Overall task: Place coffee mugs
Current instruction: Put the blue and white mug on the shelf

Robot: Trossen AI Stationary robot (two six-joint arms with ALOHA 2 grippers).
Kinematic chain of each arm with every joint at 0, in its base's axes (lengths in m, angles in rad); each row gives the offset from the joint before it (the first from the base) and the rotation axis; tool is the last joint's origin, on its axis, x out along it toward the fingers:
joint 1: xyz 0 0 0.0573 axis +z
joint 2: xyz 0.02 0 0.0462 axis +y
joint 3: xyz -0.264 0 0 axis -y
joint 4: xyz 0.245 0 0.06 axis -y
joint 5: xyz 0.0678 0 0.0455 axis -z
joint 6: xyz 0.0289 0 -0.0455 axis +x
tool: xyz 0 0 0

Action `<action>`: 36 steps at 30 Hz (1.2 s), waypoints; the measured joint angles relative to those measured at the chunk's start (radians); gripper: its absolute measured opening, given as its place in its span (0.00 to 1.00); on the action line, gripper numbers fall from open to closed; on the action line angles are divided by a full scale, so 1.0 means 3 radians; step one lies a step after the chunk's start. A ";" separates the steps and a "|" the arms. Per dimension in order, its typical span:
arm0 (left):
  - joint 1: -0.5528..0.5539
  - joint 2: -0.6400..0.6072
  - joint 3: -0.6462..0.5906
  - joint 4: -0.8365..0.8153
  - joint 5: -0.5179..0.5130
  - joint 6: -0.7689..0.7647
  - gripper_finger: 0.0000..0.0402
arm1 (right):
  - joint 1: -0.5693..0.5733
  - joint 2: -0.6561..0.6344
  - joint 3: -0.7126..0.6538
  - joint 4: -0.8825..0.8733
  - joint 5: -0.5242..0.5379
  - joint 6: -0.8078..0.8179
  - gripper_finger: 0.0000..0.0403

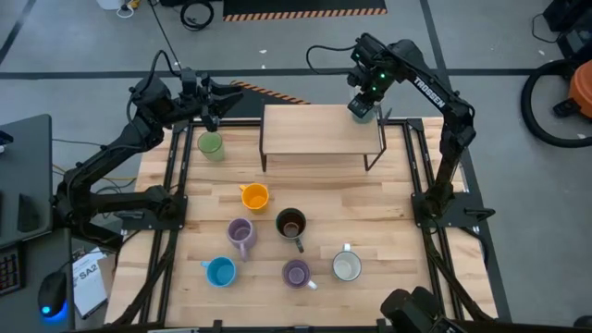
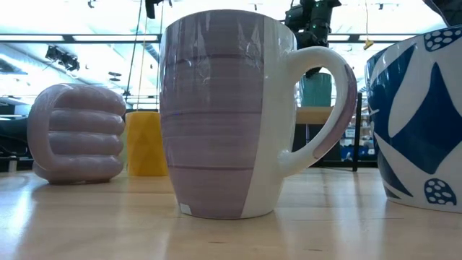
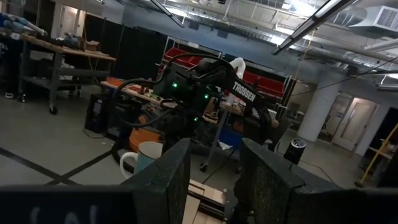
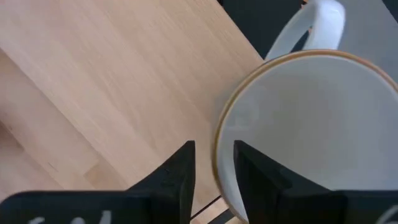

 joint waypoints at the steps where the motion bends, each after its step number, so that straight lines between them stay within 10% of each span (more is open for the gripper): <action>1: 0.0000 0.0000 0.0000 0.0000 0.0000 0.0019 0.36 | 0.0001 0.0000 0.0000 0.0000 0.0009 0.0000 0.29; 36: 0.0000 0.0001 0.0000 -0.0102 -0.0002 0.0064 0.36 | -0.0005 -0.0009 0.0434 0.0026 0.0089 0.0294 0.29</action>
